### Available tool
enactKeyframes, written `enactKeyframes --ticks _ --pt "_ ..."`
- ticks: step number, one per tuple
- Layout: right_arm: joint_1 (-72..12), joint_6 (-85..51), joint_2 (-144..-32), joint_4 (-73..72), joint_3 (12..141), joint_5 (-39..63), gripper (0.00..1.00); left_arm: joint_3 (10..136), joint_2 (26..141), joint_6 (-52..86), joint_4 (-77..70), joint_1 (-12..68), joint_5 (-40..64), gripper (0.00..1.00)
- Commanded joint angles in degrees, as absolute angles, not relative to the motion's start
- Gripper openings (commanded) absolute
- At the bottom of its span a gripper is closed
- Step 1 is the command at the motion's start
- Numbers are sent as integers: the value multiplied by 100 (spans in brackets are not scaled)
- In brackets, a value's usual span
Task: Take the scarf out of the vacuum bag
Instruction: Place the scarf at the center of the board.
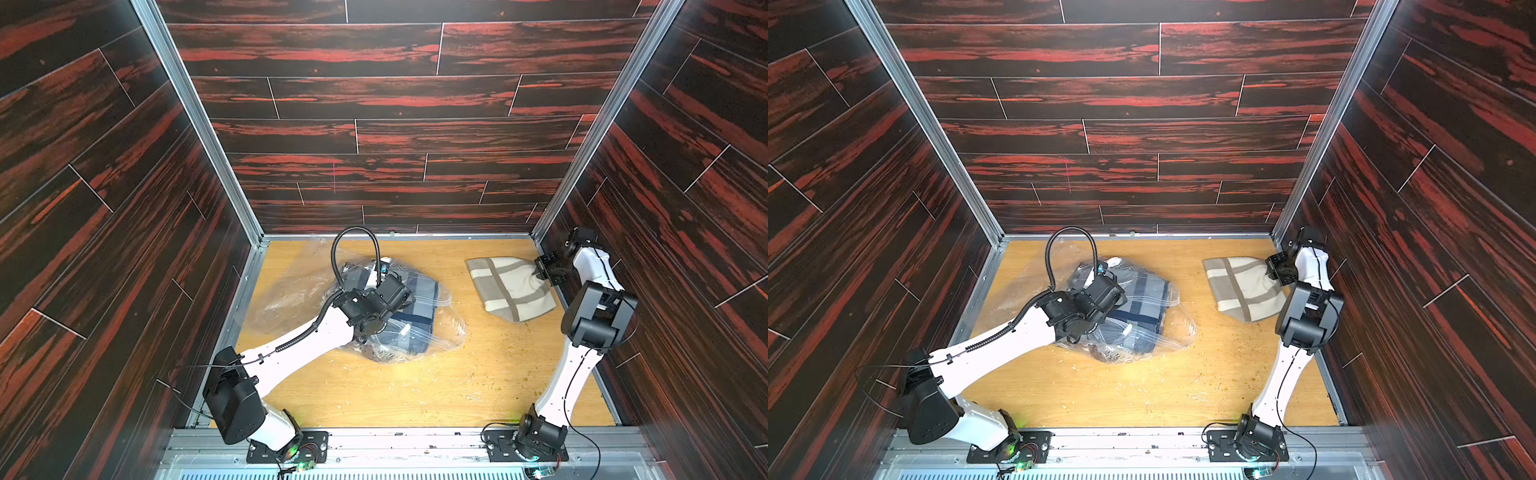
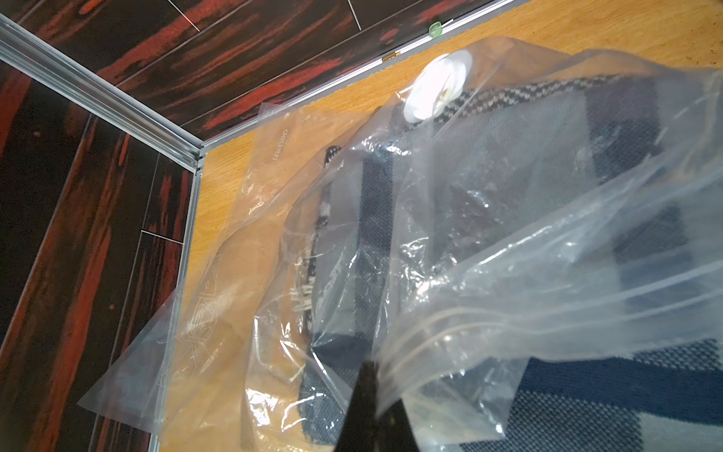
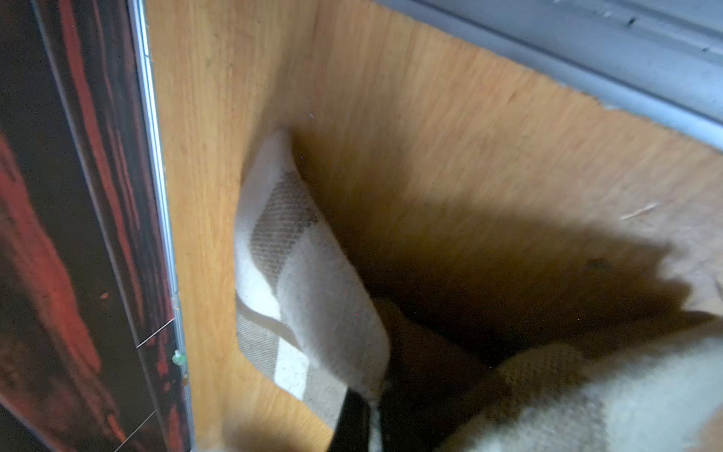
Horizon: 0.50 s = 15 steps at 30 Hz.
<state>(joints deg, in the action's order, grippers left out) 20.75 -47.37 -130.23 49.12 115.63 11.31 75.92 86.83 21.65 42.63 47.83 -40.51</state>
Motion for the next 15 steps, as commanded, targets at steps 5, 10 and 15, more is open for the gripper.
enactKeyframes --ticks 5,10,15 --pt "2027 -4643 -13098 4879 11425 1458 0 7586 8448 2214 4500 4684 -4395 0" --pt "2024 -4685 -12843 4522 10865 1580 0 7585 8464 2180 4473 4684 -4398 0" --pt "2017 -4572 -12706 4478 10767 1432 38 7563 8446 2193 4474 4680 -4367 0"
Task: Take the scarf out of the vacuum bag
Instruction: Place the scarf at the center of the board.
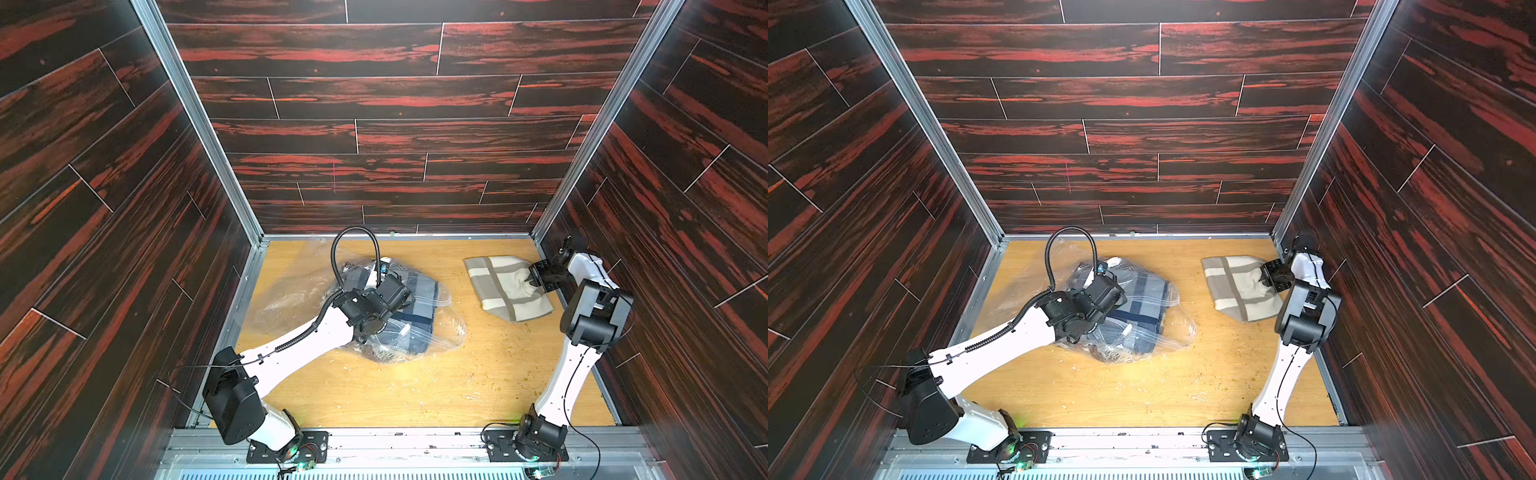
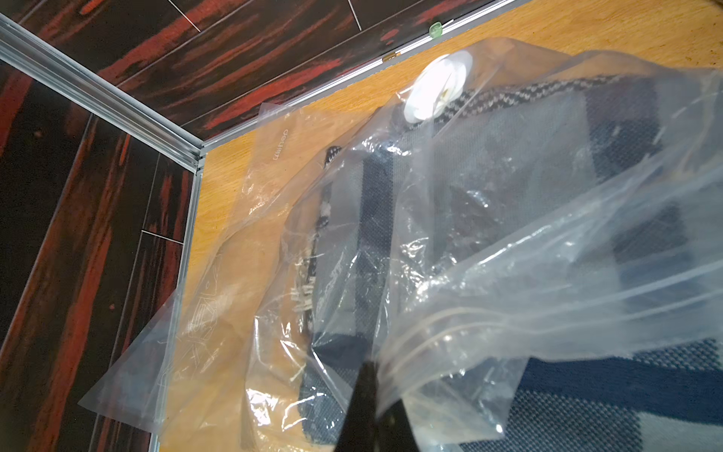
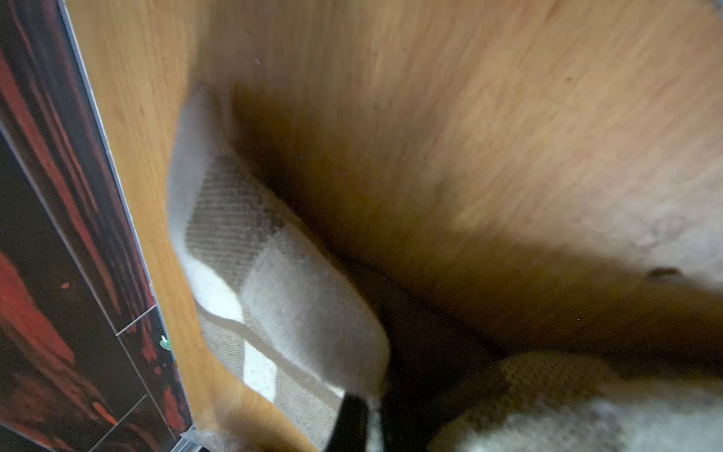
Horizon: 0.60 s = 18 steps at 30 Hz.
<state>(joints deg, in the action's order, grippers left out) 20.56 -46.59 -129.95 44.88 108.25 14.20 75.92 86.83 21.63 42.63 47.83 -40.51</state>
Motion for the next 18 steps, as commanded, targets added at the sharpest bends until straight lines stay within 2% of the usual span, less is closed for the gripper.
enactKeyframes --ticks 1,2,3,5,10,15,18 --pt "2013 -4539 -12672 4490 10774 1365 54 7554 8429 2189 4465 4684 -4376 0" --pt "2005 -4507 -12642 4508 10775 1296 70 7545 8421 2194 4465 4683 -4377 0" --pt "1996 -4462 -12598 4532 10790 1197 89 7544 8418 2198 4460 4686 -4376 0" --pt "1983 -4371 -12511 4569 10793 1016 98 7541 8420 2203 4459 4679 -4361 0" --pt "1875 -3959 -12224 4542 10734 574 98 7525 8406 2224 4463 4684 -4350 0" --pt "1392 -3369 -11757 4676 10664 -1120 98 7493 8378 2206 4442 4684 -4350 0" --pt "1132 -3172 -11404 4540 10386 -1540 98 7453 8356 2157 4404 4689 -4335 0"
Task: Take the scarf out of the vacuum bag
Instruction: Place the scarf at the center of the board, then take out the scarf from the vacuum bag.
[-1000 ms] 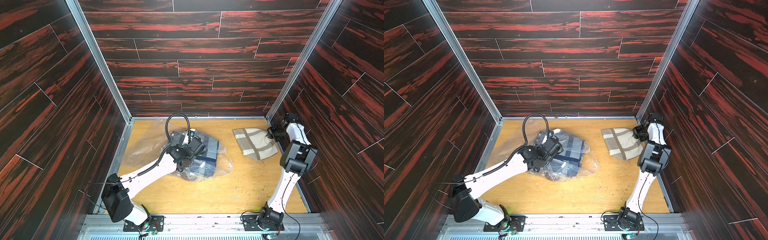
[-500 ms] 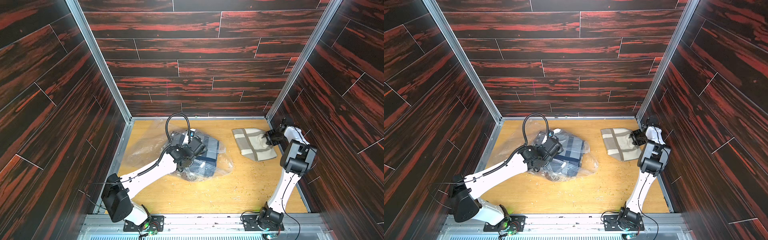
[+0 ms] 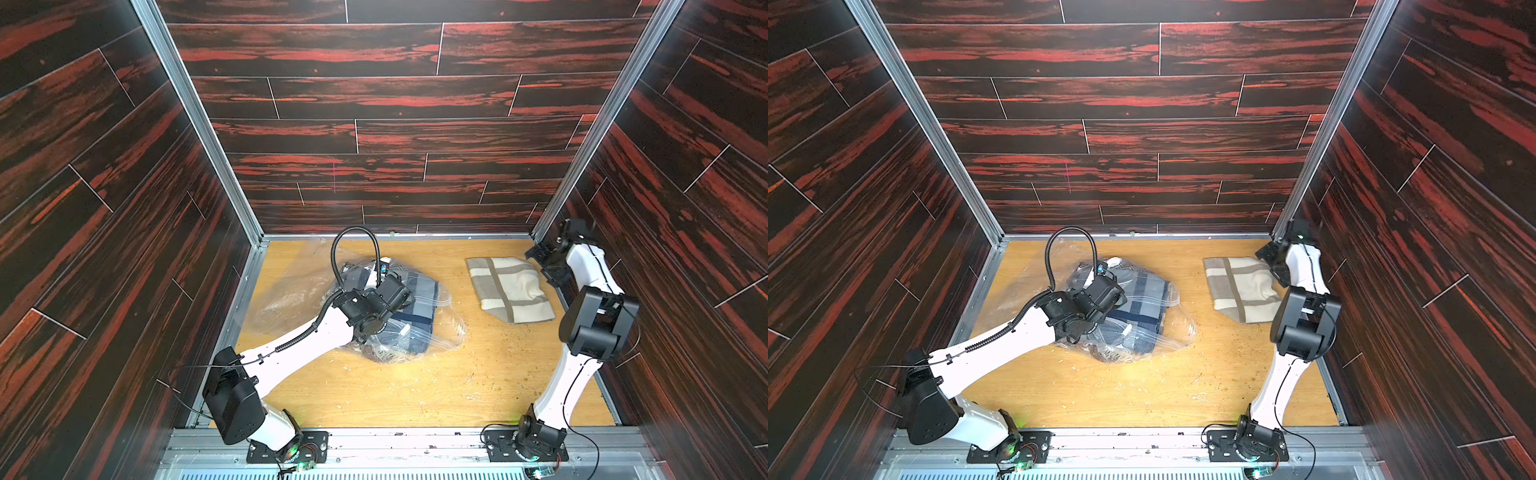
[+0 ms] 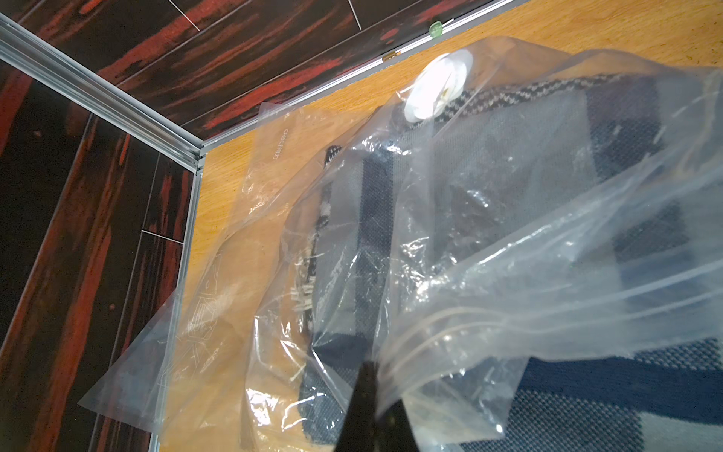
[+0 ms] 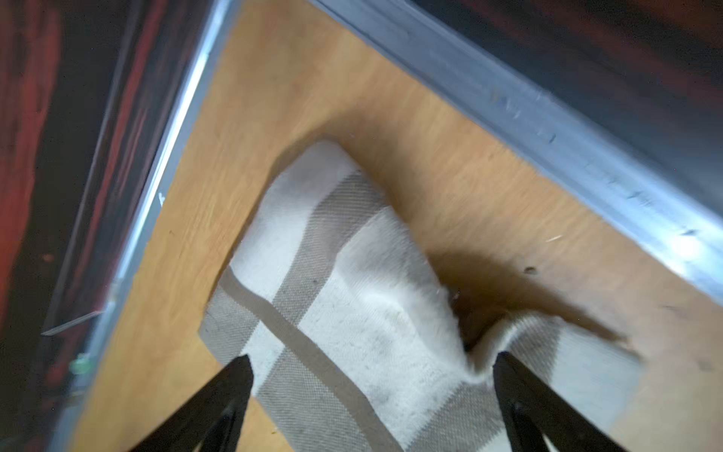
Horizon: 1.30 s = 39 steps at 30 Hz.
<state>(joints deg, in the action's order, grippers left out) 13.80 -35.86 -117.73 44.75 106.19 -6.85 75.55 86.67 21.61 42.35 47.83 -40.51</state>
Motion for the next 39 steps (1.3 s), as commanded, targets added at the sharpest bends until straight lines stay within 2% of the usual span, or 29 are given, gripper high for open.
enactKeyframes --ticks 1,11,19,21,28,39 --pt "1068 -3147 -11251 4431 10217 -1568 99 7445 8343 2149 4400 4680 -4332 0" --pt "143 -2919 -9042 2887 7675 -950 98 7198 8200 2039 4105 4684 -4246 0" --pt "-1006 -2777 -8071 3068 7093 -728 98 7203 8185 2088 4100 4683 -3986 0" --pt "-1188 -2790 -7855 2971 6882 -410 98 7185 8173 2071 4050 4682 -3870 0" --pt "-1417 -2922 -6790 2281 5815 1202 98 7311 7975 1916 3793 4693 -3100 0" --pt "-1425 -3473 -5551 1757 4291 2548 98 7656 7989 1785 3456 4883 -2263 0"
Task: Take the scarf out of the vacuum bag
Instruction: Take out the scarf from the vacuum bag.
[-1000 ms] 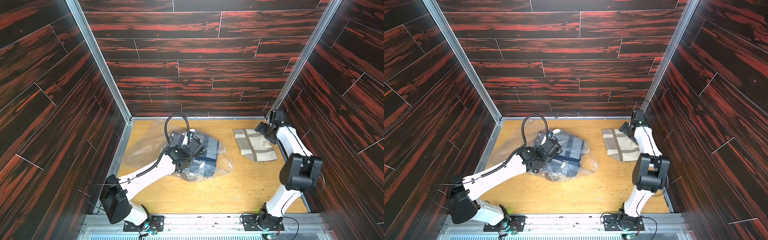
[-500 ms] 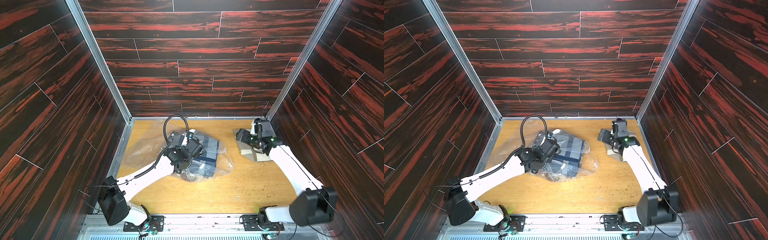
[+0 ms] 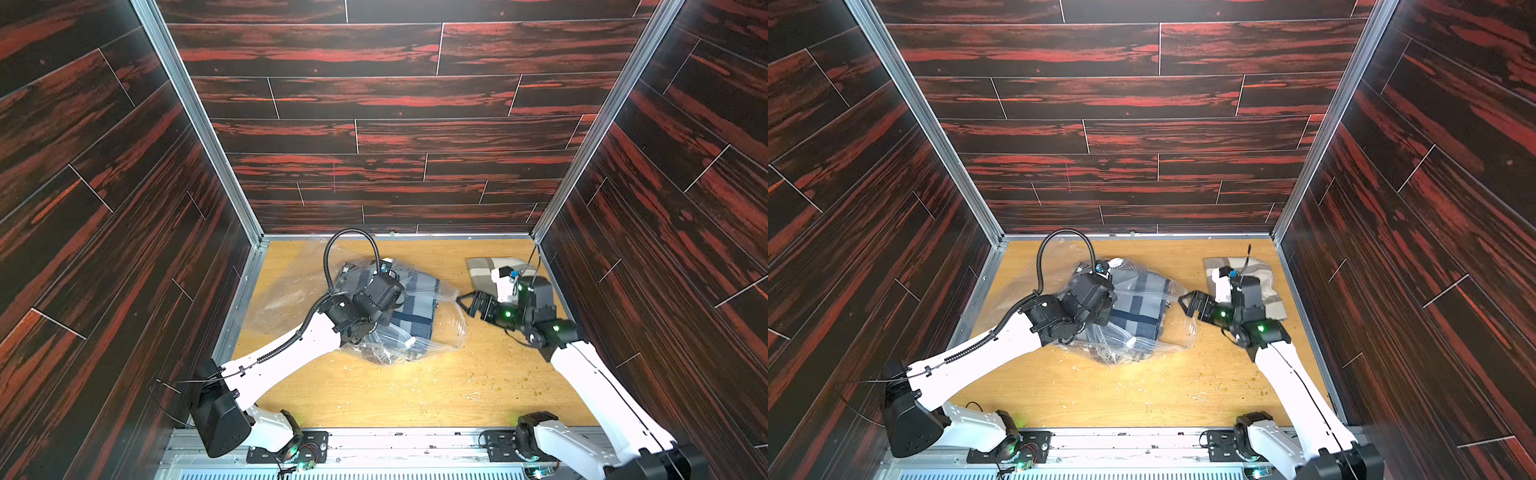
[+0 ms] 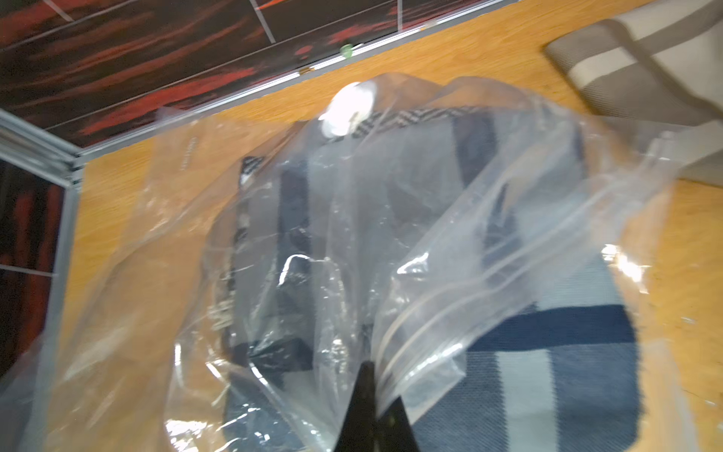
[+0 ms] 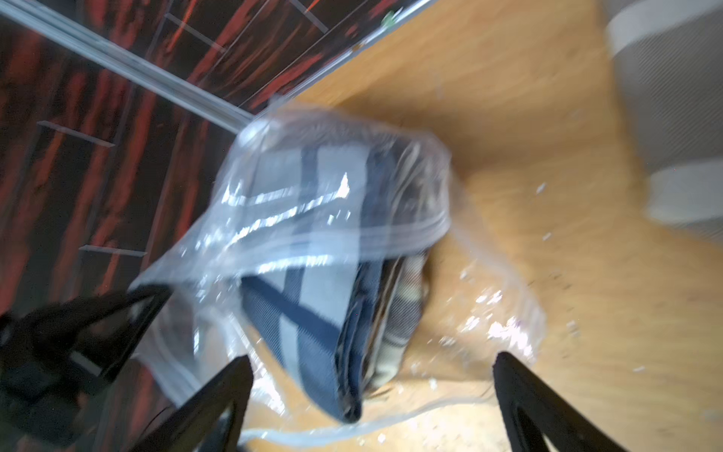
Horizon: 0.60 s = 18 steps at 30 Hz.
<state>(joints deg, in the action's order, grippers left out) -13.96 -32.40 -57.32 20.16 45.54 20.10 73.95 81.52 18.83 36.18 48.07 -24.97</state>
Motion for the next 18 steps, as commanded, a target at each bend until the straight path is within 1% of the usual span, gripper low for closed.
enactKeyframes --ticks 1,8,11,14,18 --pt "-1424 -3520 -5460 1693 4161 2627 98 7708 7998 1762 3438 4930 -2235 0" --pt "-1425 -3910 -5007 664 3232 3374 93 8030 8078 1597 3074 5095 -2153 0" --pt "-1437 -4144 -4931 91 2888 3607 86 8316 8214 1482 3160 5100 -2125 0" --pt "-1482 -4324 -5127 -387 2702 3739 78 8471 8292 1424 3174 5102 -2021 0" --pt "-1662 -4546 -5520 -1226 2485 3677 75 8539 8372 1373 3139 5137 -1771 0"
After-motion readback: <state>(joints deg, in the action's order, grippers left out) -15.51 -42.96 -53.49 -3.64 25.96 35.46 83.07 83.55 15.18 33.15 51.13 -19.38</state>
